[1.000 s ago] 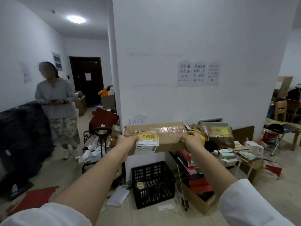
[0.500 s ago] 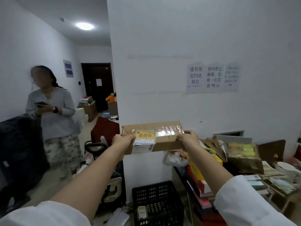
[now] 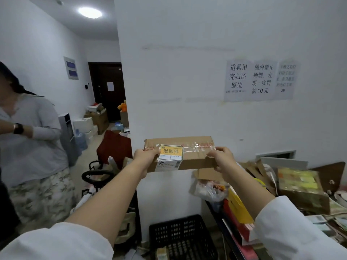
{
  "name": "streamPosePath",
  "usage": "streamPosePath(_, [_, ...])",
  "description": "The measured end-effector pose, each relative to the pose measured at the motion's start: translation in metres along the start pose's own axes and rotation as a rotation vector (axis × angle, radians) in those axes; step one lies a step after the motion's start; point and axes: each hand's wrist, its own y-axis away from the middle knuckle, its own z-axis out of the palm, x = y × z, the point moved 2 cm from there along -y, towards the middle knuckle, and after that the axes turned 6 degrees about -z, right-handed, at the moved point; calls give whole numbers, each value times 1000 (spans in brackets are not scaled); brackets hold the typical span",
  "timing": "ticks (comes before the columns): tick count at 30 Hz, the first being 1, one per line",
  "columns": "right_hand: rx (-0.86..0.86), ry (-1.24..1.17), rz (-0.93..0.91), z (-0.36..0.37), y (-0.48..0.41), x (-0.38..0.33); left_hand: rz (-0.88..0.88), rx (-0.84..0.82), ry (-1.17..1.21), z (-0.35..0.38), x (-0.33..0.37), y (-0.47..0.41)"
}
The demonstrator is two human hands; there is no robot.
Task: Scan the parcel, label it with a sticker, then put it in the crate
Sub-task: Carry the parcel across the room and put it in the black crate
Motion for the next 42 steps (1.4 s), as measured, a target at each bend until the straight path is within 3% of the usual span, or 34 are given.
streamPosePath(8, [57,-28,-63,68,-130,-26,58,-24,21,10,54,-148])
streamPosePath(15, [82,-23,-16,127,-218,1,5,-7,-13,21,44,-265])
streamPosePath(33, [174,239,308,184,-351,202,-352,79,-149,61,-125,-405])
streamPosePath(42, [31,397,489,204,-342,324,-543,140,-191,49,-256,-434])
